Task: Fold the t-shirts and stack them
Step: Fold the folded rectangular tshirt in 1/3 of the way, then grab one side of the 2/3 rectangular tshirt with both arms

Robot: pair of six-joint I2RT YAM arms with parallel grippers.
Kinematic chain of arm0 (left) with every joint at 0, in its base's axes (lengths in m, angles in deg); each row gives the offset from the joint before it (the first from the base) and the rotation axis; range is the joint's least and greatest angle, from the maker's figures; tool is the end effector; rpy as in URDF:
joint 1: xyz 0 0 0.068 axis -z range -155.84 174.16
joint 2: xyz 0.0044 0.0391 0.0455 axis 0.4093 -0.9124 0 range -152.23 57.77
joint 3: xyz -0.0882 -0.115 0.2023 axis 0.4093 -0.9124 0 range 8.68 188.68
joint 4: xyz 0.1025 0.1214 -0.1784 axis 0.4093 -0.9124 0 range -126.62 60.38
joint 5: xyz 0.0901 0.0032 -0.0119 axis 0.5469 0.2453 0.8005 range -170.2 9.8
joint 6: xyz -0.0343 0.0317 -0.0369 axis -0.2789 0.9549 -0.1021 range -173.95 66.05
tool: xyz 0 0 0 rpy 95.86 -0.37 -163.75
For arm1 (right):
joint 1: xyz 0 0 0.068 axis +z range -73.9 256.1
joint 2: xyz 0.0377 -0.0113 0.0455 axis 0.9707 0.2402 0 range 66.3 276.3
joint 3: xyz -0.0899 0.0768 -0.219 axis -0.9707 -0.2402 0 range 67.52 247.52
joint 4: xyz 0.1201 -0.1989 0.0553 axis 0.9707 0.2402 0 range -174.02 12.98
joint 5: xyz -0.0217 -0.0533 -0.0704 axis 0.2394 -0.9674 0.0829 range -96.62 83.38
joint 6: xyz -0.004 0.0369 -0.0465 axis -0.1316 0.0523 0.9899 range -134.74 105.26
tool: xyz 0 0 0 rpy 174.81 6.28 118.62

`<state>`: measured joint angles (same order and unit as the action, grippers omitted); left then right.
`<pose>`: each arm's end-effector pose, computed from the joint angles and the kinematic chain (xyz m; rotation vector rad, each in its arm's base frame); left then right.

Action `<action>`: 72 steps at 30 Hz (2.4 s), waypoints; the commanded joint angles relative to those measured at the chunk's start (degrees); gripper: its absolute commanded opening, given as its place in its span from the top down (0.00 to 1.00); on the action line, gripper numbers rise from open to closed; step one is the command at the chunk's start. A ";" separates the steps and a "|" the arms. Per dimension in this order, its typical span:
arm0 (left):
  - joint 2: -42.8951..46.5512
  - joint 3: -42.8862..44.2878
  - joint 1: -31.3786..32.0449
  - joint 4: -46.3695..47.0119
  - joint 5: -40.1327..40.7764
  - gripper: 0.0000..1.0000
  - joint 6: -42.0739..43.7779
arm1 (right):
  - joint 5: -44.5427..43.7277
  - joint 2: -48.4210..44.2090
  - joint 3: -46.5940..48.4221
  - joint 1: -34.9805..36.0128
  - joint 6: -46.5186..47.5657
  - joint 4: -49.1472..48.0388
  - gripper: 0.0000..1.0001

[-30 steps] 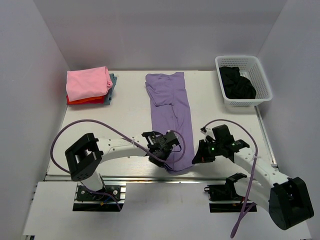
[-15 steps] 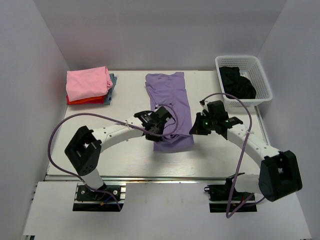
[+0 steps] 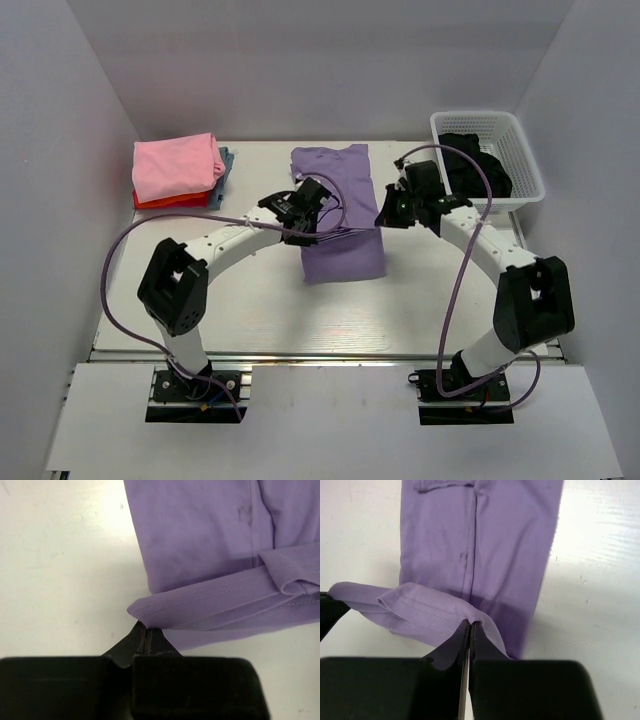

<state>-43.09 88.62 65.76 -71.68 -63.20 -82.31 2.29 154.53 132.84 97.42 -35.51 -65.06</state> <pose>0.2666 -0.2198 0.2225 0.2062 2.5829 -0.0398 0.3017 0.1249 0.2438 -0.0929 2.3532 0.5485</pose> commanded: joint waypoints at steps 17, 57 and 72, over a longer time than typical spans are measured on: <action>-9.80 12.17 -7.68 4.70 0.68 1.00 5.33 | -0.38 12.93 14.04 -3.13 2.32 -0.85 1.00; -1.62 -3.64 -11.63 13.85 -15.74 0.00 9.37 | 13.33 7.15 -2.81 -5.06 1.88 -9.90 0.10; -2.85 -15.17 -8.73 18.61 -21.31 0.30 5.51 | 12.53 4.15 -15.83 -5.50 0.30 -10.08 0.11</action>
<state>-46.50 74.28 55.82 -53.85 -83.86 -75.93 12.43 158.35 118.57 92.18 -34.97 -73.28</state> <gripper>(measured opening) 0.716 0.895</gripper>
